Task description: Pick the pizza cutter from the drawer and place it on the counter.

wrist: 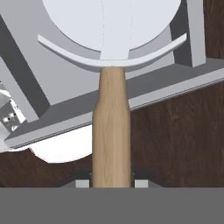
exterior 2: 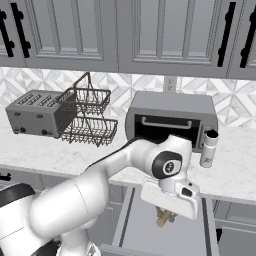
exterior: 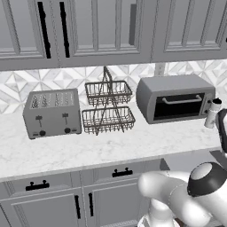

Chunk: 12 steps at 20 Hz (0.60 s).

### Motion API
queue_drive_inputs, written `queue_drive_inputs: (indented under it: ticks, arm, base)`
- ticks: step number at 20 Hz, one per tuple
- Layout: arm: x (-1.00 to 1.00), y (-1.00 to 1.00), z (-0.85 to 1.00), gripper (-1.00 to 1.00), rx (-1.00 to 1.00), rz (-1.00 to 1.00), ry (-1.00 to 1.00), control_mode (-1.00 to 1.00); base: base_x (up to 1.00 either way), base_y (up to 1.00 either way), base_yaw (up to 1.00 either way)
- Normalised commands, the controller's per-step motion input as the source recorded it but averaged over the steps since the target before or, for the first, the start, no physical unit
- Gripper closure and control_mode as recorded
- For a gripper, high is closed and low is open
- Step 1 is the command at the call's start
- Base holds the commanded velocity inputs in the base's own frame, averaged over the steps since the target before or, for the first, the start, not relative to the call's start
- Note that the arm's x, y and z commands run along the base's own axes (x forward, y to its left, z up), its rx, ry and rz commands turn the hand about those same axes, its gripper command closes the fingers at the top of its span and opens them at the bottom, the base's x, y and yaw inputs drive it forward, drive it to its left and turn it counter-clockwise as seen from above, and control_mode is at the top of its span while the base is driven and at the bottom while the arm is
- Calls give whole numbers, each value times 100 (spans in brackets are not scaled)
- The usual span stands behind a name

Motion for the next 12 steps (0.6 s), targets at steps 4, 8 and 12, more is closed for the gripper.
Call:
queue_drive_inputs:
  ticks: [4,8,12]
  arm:
    - [23,0,83,100,3,0,-10,-100]
    - [62,16,59,100,4,0,-12,-100]
    - [92,34,9,100,1,2,-8,-100]
  base:
    - [0,0,0]
    - [0,0,0]
    - [0,0,0]
